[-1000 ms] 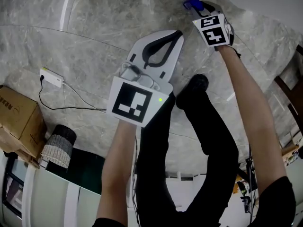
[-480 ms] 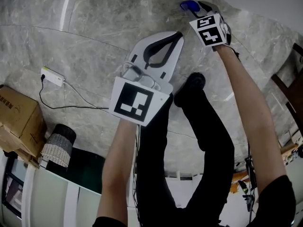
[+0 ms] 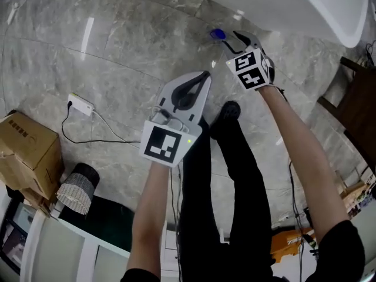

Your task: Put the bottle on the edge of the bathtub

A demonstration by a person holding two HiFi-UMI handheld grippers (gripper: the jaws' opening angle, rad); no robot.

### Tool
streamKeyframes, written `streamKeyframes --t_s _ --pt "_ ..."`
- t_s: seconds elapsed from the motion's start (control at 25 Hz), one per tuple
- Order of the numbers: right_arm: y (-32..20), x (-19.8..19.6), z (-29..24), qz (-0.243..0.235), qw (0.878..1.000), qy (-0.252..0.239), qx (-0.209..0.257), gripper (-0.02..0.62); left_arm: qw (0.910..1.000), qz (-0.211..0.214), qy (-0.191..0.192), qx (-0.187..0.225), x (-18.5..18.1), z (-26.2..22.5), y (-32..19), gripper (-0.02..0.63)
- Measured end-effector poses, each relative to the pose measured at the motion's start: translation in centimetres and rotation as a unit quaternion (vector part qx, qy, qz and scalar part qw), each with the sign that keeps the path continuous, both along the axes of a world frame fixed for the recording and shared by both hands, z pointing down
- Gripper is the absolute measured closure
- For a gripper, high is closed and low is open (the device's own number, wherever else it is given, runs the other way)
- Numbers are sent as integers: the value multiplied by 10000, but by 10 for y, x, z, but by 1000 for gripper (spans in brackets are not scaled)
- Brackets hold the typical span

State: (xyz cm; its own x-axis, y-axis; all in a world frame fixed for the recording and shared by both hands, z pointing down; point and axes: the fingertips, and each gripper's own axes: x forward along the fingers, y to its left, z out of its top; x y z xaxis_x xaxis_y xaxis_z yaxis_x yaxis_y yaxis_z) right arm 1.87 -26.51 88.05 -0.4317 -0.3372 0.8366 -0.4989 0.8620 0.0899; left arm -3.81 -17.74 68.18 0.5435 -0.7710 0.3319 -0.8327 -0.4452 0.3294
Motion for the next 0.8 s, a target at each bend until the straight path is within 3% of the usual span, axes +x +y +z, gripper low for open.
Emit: streamKeyframes --t_s 0.28,0.56,0.8 --pt "24 2 -155 -254 9978 -548 266 443 9997 -254 14 31 13 -111 21 595" --pt "58 35 -291 -9 9936 -1013 507 494 9990 -432 -138 -61 25 -204 53 595" --pt "82 51 -394 -52 9859 -1492 761 543 9975 -668 -91 223 37 -276 72 595"
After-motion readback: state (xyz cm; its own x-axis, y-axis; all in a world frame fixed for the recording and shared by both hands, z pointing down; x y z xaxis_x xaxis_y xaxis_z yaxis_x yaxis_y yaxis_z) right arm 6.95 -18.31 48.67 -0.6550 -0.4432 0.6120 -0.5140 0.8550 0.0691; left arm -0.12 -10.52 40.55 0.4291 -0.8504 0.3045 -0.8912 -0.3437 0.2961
